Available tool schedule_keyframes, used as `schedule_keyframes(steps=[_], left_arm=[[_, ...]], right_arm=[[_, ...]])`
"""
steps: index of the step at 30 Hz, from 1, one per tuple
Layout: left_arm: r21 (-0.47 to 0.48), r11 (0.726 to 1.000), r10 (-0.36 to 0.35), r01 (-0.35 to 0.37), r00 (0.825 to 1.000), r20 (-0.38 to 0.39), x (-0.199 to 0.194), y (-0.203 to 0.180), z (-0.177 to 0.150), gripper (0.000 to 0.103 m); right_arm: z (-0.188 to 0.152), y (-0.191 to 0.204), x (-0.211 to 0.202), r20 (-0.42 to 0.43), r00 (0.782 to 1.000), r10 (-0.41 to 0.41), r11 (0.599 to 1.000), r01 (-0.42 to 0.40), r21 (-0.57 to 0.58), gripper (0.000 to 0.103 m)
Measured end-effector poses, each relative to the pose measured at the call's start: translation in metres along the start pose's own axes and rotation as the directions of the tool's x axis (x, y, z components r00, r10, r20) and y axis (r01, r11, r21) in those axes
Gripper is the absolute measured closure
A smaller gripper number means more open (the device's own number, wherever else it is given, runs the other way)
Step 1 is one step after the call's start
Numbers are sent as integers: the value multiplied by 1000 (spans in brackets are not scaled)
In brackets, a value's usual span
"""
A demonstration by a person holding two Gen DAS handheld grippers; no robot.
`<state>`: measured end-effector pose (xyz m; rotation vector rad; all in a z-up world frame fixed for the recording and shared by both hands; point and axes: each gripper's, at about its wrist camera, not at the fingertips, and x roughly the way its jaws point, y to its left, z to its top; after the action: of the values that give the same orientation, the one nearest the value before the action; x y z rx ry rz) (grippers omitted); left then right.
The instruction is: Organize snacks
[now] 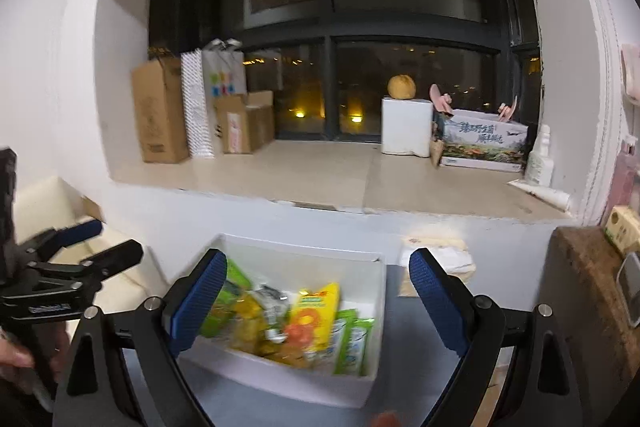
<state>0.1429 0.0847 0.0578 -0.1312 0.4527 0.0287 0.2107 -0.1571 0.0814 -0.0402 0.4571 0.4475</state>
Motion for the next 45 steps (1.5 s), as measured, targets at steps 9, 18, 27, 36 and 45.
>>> schedule_keyframes(steps=[9, 18, 27, 36, 45], left_arm=[[-2, 1000, -16, 15, 999, -39, -57, -13, -25, 0], [-4, 1000, -21, 21, 987, -158, -65, -19, -68, 0], [22, 1000, -10, 14, 984, -181, -60, -24, -76, 0], [31, 999, -22, 28, 982, -186, -61, -27, -75, 0], [28, 999, -24, 29, 983, -182, -62, -27, -74, 0]], right_arm=[[-46, 6, -36, -105, 993, 45, 998, -40, 54, 4], [-89, 11, -52, -162, 984, 71, 993, -55, 104, 0], [-92, 29, -50, -175, 979, 104, 993, -94, 67, 0], [-93, 25, -49, -171, 979, 111, 991, -97, 89, 0], [-93, 25, -49, -171, 979, 112, 991, -98, 90, 0]])
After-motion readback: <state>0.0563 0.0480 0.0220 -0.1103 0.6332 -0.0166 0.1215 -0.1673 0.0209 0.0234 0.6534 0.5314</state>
